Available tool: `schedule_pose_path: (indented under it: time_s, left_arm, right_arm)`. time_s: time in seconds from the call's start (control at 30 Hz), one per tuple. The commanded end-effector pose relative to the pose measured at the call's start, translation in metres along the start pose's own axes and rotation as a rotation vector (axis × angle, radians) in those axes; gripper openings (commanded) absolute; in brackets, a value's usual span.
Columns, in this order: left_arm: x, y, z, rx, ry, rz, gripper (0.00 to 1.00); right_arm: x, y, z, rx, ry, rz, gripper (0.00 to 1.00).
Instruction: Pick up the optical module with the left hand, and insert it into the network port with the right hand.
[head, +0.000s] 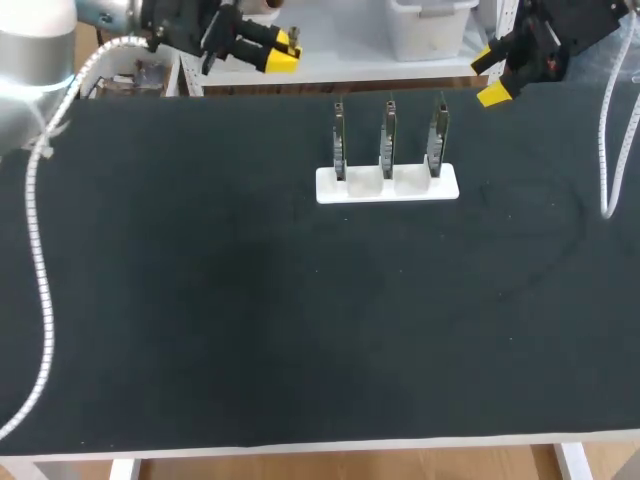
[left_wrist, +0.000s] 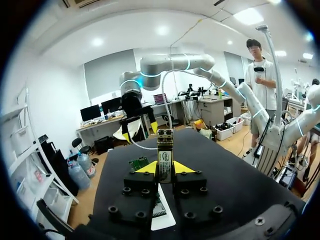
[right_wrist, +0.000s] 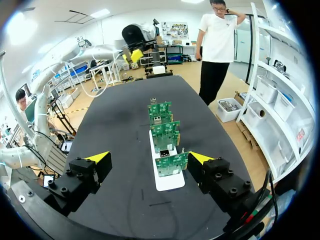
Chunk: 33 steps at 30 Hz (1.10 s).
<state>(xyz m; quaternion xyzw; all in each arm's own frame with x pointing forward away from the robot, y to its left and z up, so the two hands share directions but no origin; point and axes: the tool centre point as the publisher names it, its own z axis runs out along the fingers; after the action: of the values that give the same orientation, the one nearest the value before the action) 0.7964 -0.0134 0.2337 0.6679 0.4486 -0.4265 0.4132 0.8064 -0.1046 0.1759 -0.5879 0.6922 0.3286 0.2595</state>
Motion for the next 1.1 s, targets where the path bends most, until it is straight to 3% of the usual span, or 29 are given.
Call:
schedule_pose_path:
  time_s: [0.03, 0.07, 0.2, 0.33, 0.7, 0.8, 1.1]
  left_arm:
    - [0.005, 0.027, 0.000, 0.007, 0.013, -0.036, 0.00]
    - [0.008, 0.030, -0.001, -0.018, 0.039, -0.047, 0.00]
    - [0.020, 0.038, -0.006, -0.047, 0.015, -0.085, 0.00]
    - [0.026, 0.030, -0.016, -0.060, -0.003, -0.088, 0.00]
    - [0.026, 0.030, -0.016, -0.060, -0.003, -0.088, 0.00]
    - [0.036, 0.015, -0.014, -0.089, -0.013, -0.130, 0.00]
    - [0.023, 0.024, 0.009, -0.167, -0.050, -0.069, 0.00]
  right_arm:
    - [0.000, 0.003, 0.000, 0.007, 0.001, 0.001, 1.00]
    - [0.000, 0.003, 0.000, 0.007, 0.001, 0.001, 1.00]
    - [0.000, 0.003, 0.000, 0.007, 0.001, 0.001, 1.00]
    - [0.000, 0.003, 0.000, 0.007, 0.001, 0.001, 1.00]
    - [0.000, 0.003, 0.000, 0.007, 0.001, 0.001, 1.00]
    - [0.000, 0.003, 0.000, 0.007, 0.001, 0.001, 1.00]
    - [0.000, 0.003, 0.000, 0.007, 0.001, 0.001, 1.00]
